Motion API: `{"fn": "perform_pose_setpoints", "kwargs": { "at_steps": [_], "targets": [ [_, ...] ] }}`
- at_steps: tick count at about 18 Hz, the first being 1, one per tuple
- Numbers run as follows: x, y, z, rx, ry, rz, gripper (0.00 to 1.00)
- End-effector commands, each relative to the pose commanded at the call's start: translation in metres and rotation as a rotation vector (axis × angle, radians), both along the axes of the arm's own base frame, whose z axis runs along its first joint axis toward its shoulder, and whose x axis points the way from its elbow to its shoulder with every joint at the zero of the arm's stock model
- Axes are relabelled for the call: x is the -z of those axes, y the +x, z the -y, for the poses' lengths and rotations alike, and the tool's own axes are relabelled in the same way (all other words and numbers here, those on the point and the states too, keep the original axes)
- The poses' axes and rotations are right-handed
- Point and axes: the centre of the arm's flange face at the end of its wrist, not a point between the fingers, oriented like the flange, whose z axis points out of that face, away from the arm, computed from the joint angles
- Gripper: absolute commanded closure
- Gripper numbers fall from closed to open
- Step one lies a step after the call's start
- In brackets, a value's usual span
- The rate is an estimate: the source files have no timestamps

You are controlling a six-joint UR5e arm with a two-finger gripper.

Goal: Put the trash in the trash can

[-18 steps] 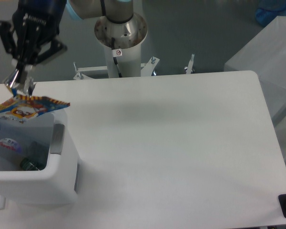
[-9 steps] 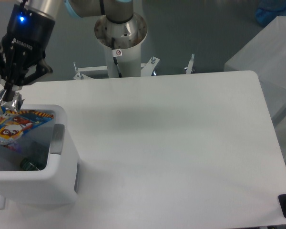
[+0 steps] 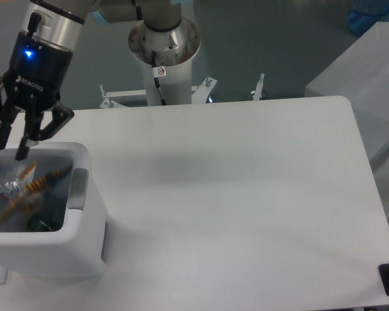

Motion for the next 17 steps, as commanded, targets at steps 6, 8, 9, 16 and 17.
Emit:
{"fn": "perform_pose_setpoints", "kwargs": {
  "at_steps": [6,8,9,16,17],
  "targets": [
    [-0.004,-0.032,0.01,-0.149,-0.051,-0.098,0.0],
    [-0.005,-0.046,0.014,-0.213,-0.077,-0.144,0.0],
    [-0.006,-0.055,0.018,-0.224,-0.089,-0.176,0.0],
    [0.01,-0.088,0.042,-0.084,-0.315,-0.439,0.0],
    [0.008,-0.093,0.046,-0.095,-0.312,-0.44,0.0]
  ]
}}
